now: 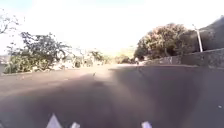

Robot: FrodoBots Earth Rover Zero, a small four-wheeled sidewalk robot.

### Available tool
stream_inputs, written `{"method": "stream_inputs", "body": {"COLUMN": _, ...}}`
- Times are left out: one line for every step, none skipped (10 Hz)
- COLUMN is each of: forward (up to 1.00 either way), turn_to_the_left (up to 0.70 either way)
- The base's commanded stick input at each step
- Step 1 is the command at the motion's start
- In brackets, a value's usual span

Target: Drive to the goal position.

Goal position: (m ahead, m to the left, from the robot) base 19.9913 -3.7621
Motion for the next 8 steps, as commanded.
{"method": "stream_inputs", "body": {"forward": 0.85, "turn_to_the_left": 0.0}}
{"method": "stream_inputs", "body": {"forward": 0.85, "turn_to_the_left": 0.0}}
{"method": "stream_inputs", "body": {"forward": 0.85, "turn_to_the_left": 0.0}}
{"method": "stream_inputs", "body": {"forward": 0.85, "turn_to_the_left": 0.0}}
{"method": "stream_inputs", "body": {"forward": 0.85, "turn_to_the_left": 0.0}}
{"method": "stream_inputs", "body": {"forward": 0.85, "turn_to_the_left": 0.0}}
{"method": "stream_inputs", "body": {"forward": 0.85, "turn_to_the_left": 0.0}}
{"method": "stream_inputs", "body": {"forward": 0.85, "turn_to_the_left": 0.0}}
